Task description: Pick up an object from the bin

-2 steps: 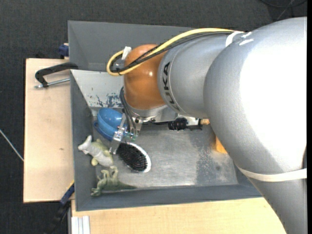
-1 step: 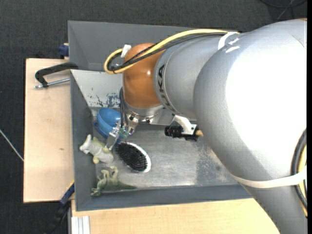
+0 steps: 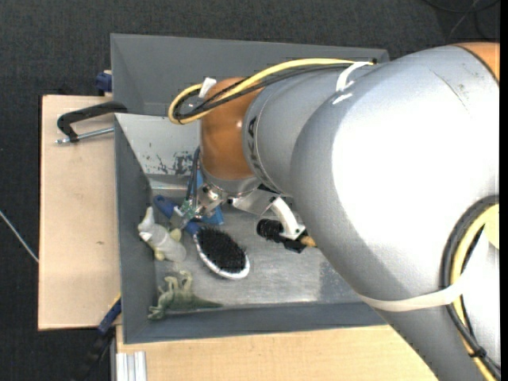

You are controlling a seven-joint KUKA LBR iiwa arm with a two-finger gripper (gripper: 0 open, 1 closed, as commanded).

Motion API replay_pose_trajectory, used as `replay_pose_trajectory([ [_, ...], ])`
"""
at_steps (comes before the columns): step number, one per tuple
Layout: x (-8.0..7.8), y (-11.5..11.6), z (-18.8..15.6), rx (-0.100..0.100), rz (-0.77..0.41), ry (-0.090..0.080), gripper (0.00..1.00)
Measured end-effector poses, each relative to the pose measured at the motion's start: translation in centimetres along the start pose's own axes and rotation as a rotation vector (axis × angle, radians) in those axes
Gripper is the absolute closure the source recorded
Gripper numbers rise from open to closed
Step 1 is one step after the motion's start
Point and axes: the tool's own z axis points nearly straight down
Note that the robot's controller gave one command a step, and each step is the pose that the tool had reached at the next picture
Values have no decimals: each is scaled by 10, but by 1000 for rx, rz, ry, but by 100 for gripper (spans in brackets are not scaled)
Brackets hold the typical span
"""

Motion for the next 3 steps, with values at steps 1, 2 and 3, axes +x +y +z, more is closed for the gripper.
replay_pose_trajectory([
  [1,0,2,-2,3,-2,2,0],
  [2,1,5,-8,-3,-5,2,100],
  [3,1,8,-78,1,-7,1,100],
])
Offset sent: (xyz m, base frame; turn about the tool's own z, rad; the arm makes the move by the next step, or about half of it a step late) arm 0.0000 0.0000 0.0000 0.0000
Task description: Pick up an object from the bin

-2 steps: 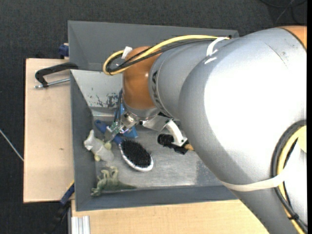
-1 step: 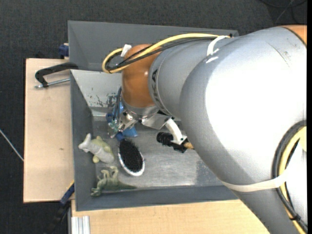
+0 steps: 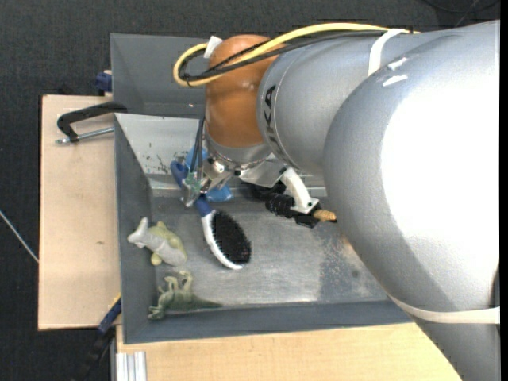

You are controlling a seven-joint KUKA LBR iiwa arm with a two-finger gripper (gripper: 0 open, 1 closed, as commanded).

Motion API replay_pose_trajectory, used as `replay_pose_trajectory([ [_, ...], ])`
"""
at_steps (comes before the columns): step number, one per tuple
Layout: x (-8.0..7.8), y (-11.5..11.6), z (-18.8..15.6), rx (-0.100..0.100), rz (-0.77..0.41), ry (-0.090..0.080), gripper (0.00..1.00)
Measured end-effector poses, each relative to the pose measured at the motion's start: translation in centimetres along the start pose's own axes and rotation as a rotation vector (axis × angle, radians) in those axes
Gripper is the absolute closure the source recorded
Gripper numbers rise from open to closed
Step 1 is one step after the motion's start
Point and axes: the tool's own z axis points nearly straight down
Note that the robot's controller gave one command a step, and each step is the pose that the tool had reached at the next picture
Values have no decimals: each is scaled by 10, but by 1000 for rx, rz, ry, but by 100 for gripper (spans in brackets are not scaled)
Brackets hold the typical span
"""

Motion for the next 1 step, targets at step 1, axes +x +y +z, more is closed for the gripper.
replay_pose_trajectory([
  [1,0,2,-40,2,-2,0,100],
])
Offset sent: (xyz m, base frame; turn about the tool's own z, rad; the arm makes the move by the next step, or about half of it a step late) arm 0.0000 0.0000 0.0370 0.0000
